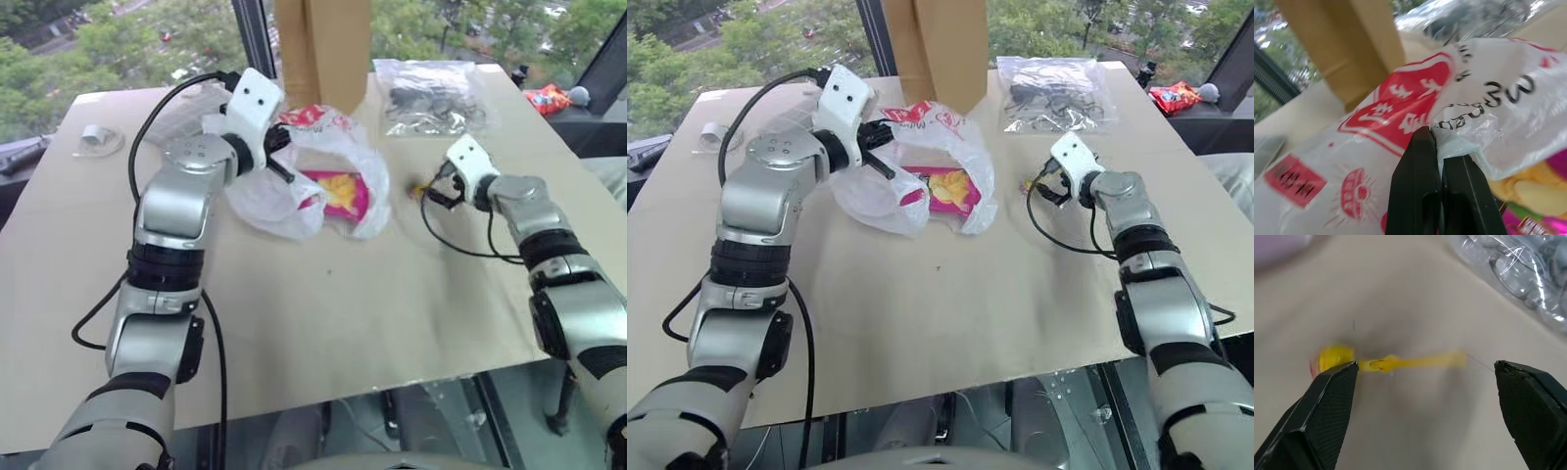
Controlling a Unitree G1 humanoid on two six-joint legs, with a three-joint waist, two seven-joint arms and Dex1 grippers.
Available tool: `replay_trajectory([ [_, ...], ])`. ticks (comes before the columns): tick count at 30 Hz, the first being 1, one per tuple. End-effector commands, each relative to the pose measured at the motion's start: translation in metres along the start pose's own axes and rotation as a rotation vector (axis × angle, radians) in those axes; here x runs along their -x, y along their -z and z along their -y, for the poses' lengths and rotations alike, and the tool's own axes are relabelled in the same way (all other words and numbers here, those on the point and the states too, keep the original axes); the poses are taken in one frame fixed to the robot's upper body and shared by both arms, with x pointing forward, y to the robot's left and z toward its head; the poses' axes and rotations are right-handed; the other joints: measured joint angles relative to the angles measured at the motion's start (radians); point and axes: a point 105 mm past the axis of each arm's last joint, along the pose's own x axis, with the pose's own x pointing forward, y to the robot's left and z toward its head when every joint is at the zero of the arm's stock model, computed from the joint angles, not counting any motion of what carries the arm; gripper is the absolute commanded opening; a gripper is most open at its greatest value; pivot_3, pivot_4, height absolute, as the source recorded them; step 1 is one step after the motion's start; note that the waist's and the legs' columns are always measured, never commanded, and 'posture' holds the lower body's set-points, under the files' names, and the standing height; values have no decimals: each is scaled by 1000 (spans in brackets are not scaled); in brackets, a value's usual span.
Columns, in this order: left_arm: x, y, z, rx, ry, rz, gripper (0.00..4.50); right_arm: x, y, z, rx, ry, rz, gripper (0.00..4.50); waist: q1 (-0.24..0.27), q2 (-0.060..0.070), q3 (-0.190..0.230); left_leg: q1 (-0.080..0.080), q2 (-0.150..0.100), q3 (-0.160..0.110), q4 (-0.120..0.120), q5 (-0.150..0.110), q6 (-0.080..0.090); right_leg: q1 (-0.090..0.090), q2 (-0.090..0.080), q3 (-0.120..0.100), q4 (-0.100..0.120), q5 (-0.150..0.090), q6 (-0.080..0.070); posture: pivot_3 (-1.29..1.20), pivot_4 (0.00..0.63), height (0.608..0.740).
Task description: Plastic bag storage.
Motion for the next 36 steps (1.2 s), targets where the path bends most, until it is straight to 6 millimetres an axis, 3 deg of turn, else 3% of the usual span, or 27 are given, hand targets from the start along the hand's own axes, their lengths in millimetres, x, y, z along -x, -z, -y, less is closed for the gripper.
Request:
replay_trajectory([
  [1,12,-19,-8,-6,-51,60,9,-2,-26,5,-128,15,90,4500,0,0,0,0,-1,0,0,0,0,0,0,0,0,0,0,0,150,740],
  [5,14,-21,-7,3,-57,62,9,-16,-21,-2,-282,98,69,4500,-3,0,0,1,-1,0,0,0,0,0,0,0,1,0,0,0,150,740],
  [8,15,-23,-6,3,-61,64,9,-26,-13,-21,-293,64,18,4500,-4,0,0,1,0,0,0,0,0,0,0,0,2,0,0,0,150,740],
  [12,16,-23,-6,3,-69,64,9,-33,-19,-44,-252,-58,8,4500,-5,1,0,1,-1,1,0,0,0,-1,0,1,2,0,0,0,150,740],
  [17,16,-21,-3,2,-63,61,9,-37,-3,-53,-134,-33,-46,4500,-5,1,0,1,-1,0,0,0,0,-1,0,1,2,0,0,0,150,740],
  [20,15,-24,0,8,-52,69,0,-38,6,-54,-141,-1,-59,3624,-5,1,0,1,-1,0,0,0,0,-1,0,0,2,0,0,0,150,740],
  [26,12,-31,4,20,-17,93,0,-35,12,-50,-95,24,-57,786,-2,1,0,1,-1,0,1,0,0,-1,-1,0,3,0,0,0,150,740],
  [29,10,-34,9,35,12,105,0,-25,6,-42,-95,20,-12,747,0,1,0,1,-2,-1,1,0,0,0,-1,0,3,0,0,0,150,740],
  [32,9,-37,11,51,23,114,0,-3,-5,-43,-98,-19,53,747,2,1,0,0,-2,-1,1,0,0,0,-1,-1,2,0,0,0,150,740],
  [33,8,-37,11,54,26,115,0,13,-11,-46,-99,-43,85,747,0,1,0,-1,-2,-2,1,0,0,-1,-1,-1,2,0,0,0,150,740],
  [36,6,-36,14,58,42,111,0,87,-28,-71,-141,-158,169,747,8,3,-1,-5,-2,-4,1,0,0,-4,-2,-3,2,0,0,0,150,740],
])
